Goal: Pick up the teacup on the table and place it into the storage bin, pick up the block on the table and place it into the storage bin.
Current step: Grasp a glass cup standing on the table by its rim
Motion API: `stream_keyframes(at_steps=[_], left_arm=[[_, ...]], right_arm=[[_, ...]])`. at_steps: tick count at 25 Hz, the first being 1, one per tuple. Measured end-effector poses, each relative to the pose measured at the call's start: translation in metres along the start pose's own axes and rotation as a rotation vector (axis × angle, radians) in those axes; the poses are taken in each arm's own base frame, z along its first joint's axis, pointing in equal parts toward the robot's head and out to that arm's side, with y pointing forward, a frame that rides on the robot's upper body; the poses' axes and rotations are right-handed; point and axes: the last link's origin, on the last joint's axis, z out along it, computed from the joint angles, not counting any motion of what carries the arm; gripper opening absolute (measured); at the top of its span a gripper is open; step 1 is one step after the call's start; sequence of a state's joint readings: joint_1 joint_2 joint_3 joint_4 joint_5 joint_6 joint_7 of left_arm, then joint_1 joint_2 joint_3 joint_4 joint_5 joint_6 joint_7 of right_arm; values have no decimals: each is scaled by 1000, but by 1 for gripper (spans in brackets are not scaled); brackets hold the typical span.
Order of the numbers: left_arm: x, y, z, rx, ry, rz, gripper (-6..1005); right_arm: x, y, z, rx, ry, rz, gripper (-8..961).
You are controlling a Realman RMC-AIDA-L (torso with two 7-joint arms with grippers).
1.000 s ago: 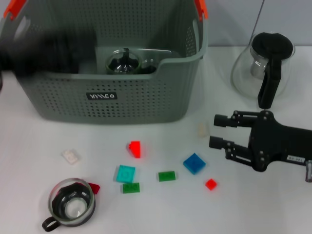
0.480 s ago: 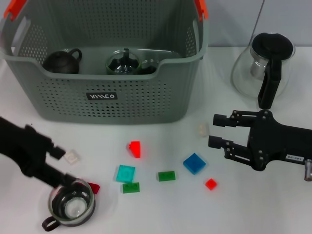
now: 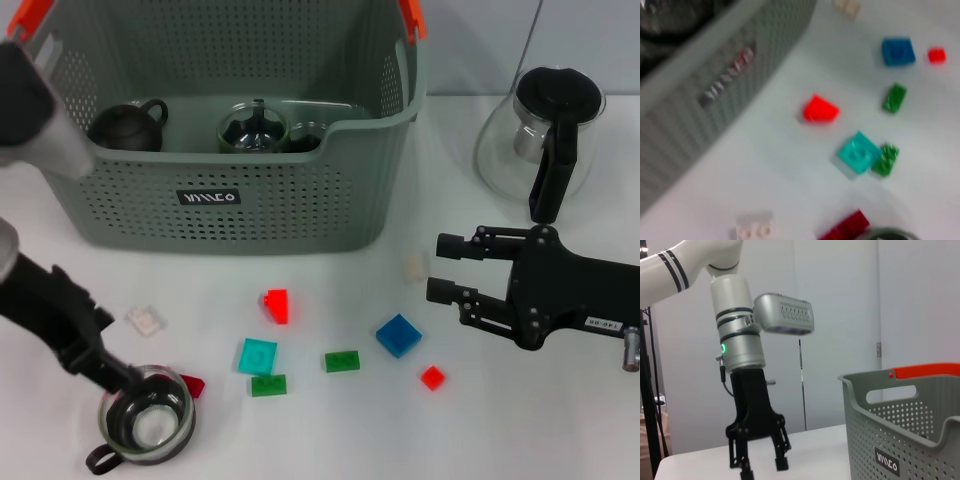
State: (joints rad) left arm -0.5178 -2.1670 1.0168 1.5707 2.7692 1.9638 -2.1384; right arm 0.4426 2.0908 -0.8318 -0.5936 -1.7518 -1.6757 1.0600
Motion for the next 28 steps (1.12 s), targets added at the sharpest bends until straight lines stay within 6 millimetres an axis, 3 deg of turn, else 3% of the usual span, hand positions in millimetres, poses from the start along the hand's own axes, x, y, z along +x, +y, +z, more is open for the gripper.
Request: stream_keyframes(at_steps=[15,28], left_arm=[[11,-1,46,27,-138,-50,748],[10,-3,65,31,-164,-70,688]], right_arm=[[0,0,-2,0,2,-1,492],[0,0,-5,2,4,-1,491]])
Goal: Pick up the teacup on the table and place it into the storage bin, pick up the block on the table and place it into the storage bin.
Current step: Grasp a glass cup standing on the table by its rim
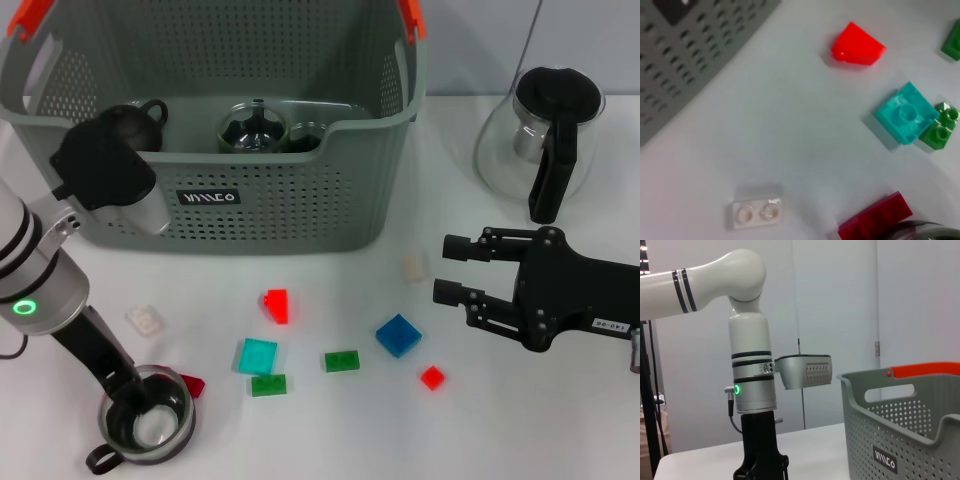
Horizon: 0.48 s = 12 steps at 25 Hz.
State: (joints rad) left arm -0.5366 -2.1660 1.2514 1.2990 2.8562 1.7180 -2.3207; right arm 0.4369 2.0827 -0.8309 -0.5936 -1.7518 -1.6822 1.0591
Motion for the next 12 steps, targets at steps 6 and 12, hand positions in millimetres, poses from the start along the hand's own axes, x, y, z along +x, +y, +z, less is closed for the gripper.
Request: stream_keyframes(at_steps=[6,12], left_arm=[[1,0,0,1,-3,2,579],[0,-1,-2,3,0,-8,323]], right_arm=[[0,0,0,-2,0,0,489],[0,0,0,-1,0,2,491]])
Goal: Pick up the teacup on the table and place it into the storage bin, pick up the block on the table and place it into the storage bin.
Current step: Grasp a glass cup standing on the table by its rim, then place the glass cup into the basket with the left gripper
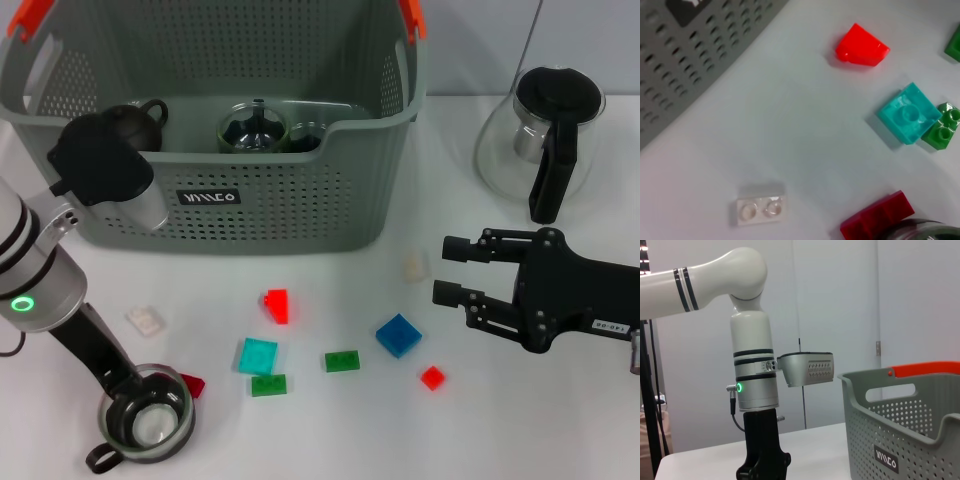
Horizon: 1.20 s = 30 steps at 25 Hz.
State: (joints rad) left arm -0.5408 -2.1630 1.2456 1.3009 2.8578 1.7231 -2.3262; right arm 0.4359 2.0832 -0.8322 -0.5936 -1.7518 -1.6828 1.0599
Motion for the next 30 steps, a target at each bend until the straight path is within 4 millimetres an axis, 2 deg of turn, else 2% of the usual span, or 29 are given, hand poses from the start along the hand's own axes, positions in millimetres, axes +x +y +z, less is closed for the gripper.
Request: stream_keyframes(at_steps=[8,12,14,19,23,27,28,29,30], left_arm=[[-1,-8,-4,8,37,-28,45],[-7,-15,-14,-61,131,-34,45],[-12,-17,-25,-149,235,-10,45],[-33,-41,-76,-480,779,19,46],[-31,-50,-96,-661,1198,-51,46],[-15,-57,-107,-693,1369,-179,46],[-3,-67,-122,-605,1370,-198,45],[-3,-67,-122,-605,1370,-198,44],[4,-73,-132,-536,1361,-202,44]], right_arm=[[0,0,0,0,0,0,492],[1,0,-1,2,0,2,491],[1,1,-1,4,0,3,490],[1,1,-1,1,0,5,492],[3,3,0,1,-2,8,493],[3,3,0,4,-5,10,492],[3,3,0,4,-5,11,492],[3,3,0,4,-4,11,492],[3,3,0,3,-3,11,492]])
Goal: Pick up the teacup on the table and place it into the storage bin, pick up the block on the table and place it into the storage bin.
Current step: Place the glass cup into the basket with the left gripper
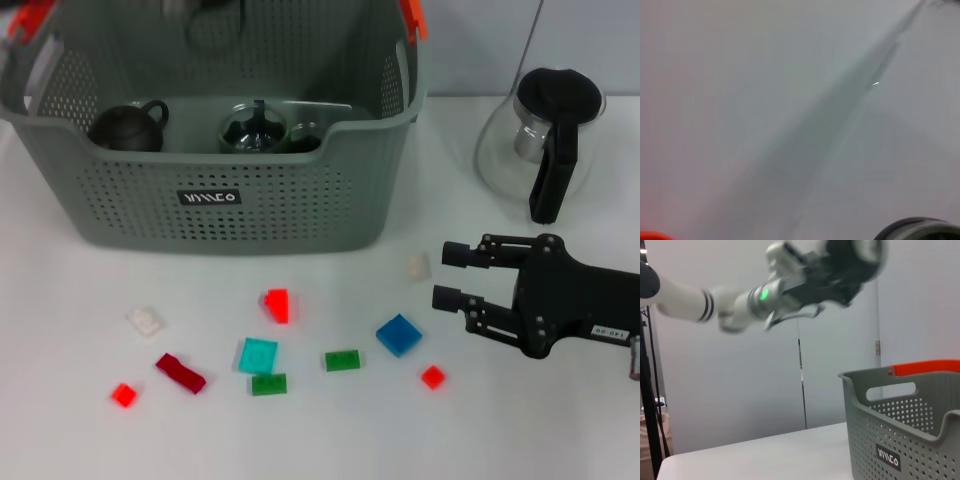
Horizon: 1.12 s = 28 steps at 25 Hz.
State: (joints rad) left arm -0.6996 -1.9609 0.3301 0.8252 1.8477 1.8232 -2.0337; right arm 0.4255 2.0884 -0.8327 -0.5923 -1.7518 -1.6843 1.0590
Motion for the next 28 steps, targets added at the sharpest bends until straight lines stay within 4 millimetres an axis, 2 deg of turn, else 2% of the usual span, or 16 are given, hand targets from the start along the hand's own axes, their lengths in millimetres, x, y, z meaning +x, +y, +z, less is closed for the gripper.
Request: stream_keyframes(at_steps=[3,5,10,17,19,20,24,28], left_arm=[[31,-5,20,154,-112,92,42],[49,-4,40,237,-224,161,42],[64,-5,81,414,-466,349,43],[40,-8,132,602,-710,693,42],[23,-6,146,642,-785,868,42],[23,-6,146,642,-785,868,42],[3,-5,153,635,-846,1016,43],[-6,-10,150,627,-877,1017,43]], right_arm=[[0,0,0,-3,3,0,491],[0,0,-1,0,4,0,491],[1,0,-1,2,4,4,491],[2,0,-1,7,3,11,490],[3,0,-2,10,5,12,491],[3,0,-2,11,5,12,491],[3,0,-1,11,5,13,491],[3,0,-1,11,4,13,492]])
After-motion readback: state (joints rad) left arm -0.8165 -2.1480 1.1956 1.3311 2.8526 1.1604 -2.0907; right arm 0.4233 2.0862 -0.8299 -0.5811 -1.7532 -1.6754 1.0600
